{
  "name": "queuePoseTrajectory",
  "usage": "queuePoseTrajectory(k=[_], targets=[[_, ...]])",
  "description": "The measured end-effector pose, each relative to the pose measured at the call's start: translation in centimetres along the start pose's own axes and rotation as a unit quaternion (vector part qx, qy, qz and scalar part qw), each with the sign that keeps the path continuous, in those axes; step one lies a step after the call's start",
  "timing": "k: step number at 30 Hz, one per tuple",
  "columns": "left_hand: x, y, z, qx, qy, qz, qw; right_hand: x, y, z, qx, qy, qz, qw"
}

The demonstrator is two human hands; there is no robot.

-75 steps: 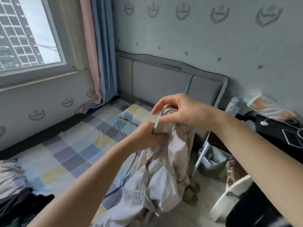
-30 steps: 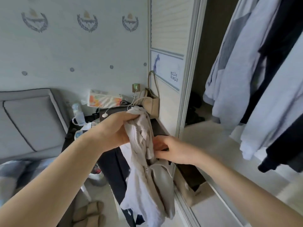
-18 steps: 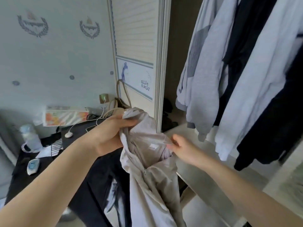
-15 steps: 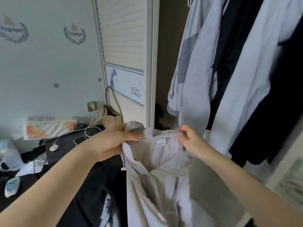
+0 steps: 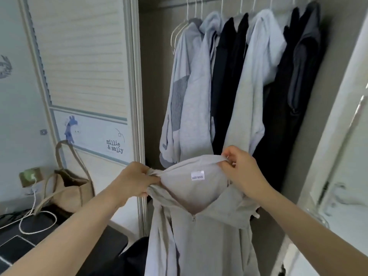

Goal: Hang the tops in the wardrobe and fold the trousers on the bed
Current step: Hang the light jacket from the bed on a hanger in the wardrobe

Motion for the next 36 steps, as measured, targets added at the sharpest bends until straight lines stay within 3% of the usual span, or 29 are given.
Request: queuePoseTrajectory(k=[3,5,7,11,14,17,20,22,26,30,33,36], targets=[[-0.5,1.5,0.0,-0.051,-0.189,0.227,0.954,0.4,-0.1,0.0,0.019,0.001,0.001,1.0],[-1.2,2.8,-0.3,-0.075,-0.265,0.291,0.916,0.5,-0.6,-0.4,0.023,0.018,0.005,1.0],[-2.4,4.6,-0.4,-0.087,-0.318,0.302,0.895,0.4,-1.5,-1.3,0.012,0.041,0.016,0.999],[-5.0,7.8,-0.7,-0.055,-0.338,0.218,0.914,-0.1,-3.0,-3.7,-0.006,0.061,0.042,0.997],[-7.8,9.1,-1.1,-0.021,-0.274,0.124,0.953,-0.7,-3.5,-5.6,-0.005,0.066,0.074,0.995],[-10.7,9.8,-2.0,0.071,-0.067,0.033,0.995,-1.0,-3.7,-7.1,-0.02,0.07,0.101,0.992],[-12.6,10.9,-2.4,0.208,0.16,-0.061,0.963,0.3,-4.2,-9.4,-0.052,0.056,0.109,0.991],[-13.3,11.4,-2.4,0.263,0.244,-0.067,0.931,1.7,-4.6,-11.0,-0.066,0.028,0.121,0.99],[-15.4,12.0,-4.4,0.281,0.23,0.041,0.931,5.7,-5.0,-14.4,-0.079,-0.097,0.137,0.983],[-16.9,13.4,-6.9,0.297,0.267,0.044,0.916,9.1,-5.3,-17.9,-0.096,-0.235,0.131,0.958],[-17.7,15.0,-9.1,0.307,0.281,0.062,0.907,9.4,-5.3,-22.1,-0.095,-0.232,0.131,0.959],[-18.1,17.6,-11.6,0.321,0.284,0.069,0.901,8.1,-5.7,-28.3,-0.113,-0.124,0.131,0.977]])
Point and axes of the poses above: each hand's wrist, its own z-axis away from the middle knuckle, its own x-axis out of the palm, y = z × x, the point moved 4 cm from there along -z, towards the middle knuckle, and after that the axes turned 14 degrees about -x, right-handed, at the moved point
